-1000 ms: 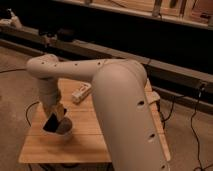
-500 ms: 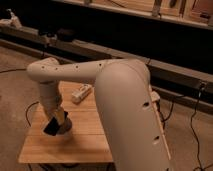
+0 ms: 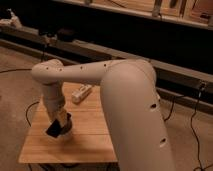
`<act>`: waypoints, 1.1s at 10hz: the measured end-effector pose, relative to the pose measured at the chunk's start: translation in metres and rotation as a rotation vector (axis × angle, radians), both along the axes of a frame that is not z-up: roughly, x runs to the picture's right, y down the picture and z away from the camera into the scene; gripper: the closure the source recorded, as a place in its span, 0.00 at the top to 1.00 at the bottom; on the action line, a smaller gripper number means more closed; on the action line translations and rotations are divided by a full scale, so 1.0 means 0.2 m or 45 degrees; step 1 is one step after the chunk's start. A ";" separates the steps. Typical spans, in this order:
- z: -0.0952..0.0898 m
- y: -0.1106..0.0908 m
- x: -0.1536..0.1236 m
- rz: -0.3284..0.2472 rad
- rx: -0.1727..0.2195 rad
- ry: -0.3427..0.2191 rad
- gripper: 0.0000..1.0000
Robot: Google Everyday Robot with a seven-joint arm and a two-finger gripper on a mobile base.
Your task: Place the eraser in the ceramic cup
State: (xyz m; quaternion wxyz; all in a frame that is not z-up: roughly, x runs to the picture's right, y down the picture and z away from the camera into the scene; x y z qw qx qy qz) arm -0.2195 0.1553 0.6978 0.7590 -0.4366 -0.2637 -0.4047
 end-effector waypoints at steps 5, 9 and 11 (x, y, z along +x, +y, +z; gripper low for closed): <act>0.01 0.00 0.07 0.012 -0.013 0.031 0.68; 0.02 -0.02 0.07 -0.004 0.005 0.018 0.80; 0.02 -0.03 0.06 -0.009 0.014 0.006 0.80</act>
